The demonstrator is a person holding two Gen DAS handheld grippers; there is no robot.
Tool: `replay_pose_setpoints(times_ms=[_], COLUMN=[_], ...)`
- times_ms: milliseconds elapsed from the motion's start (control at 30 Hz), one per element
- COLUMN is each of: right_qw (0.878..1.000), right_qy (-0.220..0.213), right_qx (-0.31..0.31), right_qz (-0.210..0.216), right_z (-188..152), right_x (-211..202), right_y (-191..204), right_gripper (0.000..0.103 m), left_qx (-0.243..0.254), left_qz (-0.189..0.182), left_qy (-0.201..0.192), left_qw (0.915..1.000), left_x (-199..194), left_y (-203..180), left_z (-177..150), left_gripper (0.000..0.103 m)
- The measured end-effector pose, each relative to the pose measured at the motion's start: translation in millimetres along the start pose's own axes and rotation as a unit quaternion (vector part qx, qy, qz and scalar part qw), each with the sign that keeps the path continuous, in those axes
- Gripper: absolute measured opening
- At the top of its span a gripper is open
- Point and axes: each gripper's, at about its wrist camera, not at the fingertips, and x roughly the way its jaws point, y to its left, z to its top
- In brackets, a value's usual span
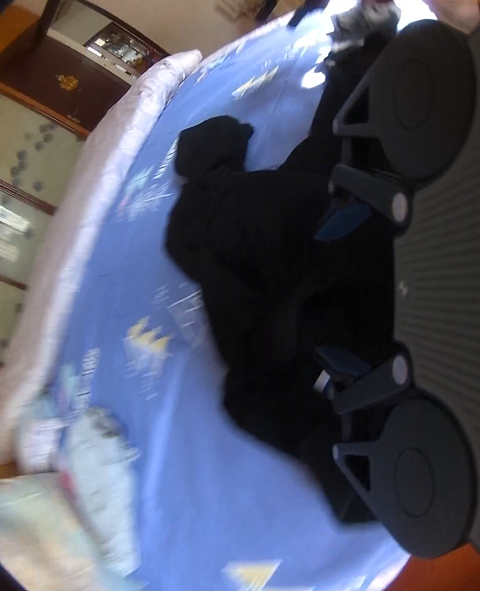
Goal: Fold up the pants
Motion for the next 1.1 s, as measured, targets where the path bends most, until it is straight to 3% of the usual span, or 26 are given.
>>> replay_pose_setpoints(times_ms=[33,100,167,200,267,333,400,467,500,567,733,833,900,933,967,1000,1033,1100], right_qw=[1.000,0.999,0.996,0.994,0.990,0.989,0.992,0.988,0.987,0.988,0.997,0.999,0.999,0.999,0.997,0.992,0.986,0.974], right_qy=[0.017,0.052,0.084,0.097,0.116,0.128,0.115,0.142,0.146,0.125,0.024,-0.018,-0.032,-0.026,-0.015,-0.011,-0.013,-0.016], right_qx=[0.003,0.014,0.031,0.047,0.078,0.075,0.055,0.054,0.066,0.087,0.056,0.024,-0.008,-0.025,-0.045,-0.066,-0.084,-0.105], right_qz=[0.008,0.001,-0.013,-0.011,0.003,-0.001,-0.013,-0.020,-0.025,0.005,0.051,0.036,0.000,-0.029,-0.063,-0.104,-0.142,-0.198], right_z=[-1.2,-2.6,-9.8,-13.7,-16.3,-20.1,-21.2,-18.2,-11.7,11.0,67.6,80.0,74.2,66.1,55.7,45.3,35.6,23.9], right_x=[23.7,71.1,109.5,125.6,158.1,182.0,193.6,203.2,201.9,187.0,91.3,19.0,-19.9,-32.8,-40.5,-45.8,-54.5,-62.9], right_y=[5.6,9.4,13.2,14.2,14.7,23.1,33.5,38.5,35.3,22.6,14.5,-2.1,-16.6,-24.3,-32.0,-41.0,-49.4,-68.2], right_gripper=[0.078,0.082,0.082,0.082,0.082,0.079,0.064,0.009,0.008,0.007,0.006,0.007,0.009,0.020,0.043,0.055,0.064,0.064], left_qx=[-0.012,-0.034,-0.064,-0.068,-0.074,-0.106,-0.152,-0.177,-0.182,-0.191,-0.193,-0.184,-0.182,-0.184,-0.185,-0.187,-0.191,-0.200], left_qz=[-0.023,-0.046,-0.067,-0.071,-0.050,-0.018,0.006,0.034,0.044,0.053,0.032,0.017,0.012,0.010,0.012,0.011,0.007,0.007], left_qy=[0.006,0.021,0.012,-0.012,-0.087,-0.154,-0.194,-0.208,-0.212,-0.212,-0.210,-0.208,-0.200,-0.198,-0.197,-0.195,-0.193,-0.190], left_qw=[0.9996,0.9981,0.9956,0.9951,0.9922,0.9822,0.9692,0.9614,0.9591,0.9570,0.9578,0.9605,0.9626,0.9627,0.9628,0.9628,0.9625,0.9611], left_x=[10.9,31.7,35.5,30.7,7.3,-17.4,-33.7,-41.9,-43.3,-42.8,-38.8,-34.9,-33.2,-33.9,-34.9,-35.7,-37.1,-41.4], left_y=[3.3,10.5,19.4,23.9,38.3,61.8,87.4,106.4,112.0,120.9,127.1,123.8,123.0,122.3,121.7,123.7,126.1,130.5], left_z=[2.6,7.8,17.1,21.1,38.3,56.4,72.2,83.0,86.3,91.2,86.6,78.0,68.7,64.9,61.5,59.8,57.2,52.1], left_gripper=[0.036,0.008,0.008,0.008,0.008,0.008,0.008,0.008,0.008,0.008,0.008,0.008,0.008,0.008,0.008,0.008,0.008,0.008])
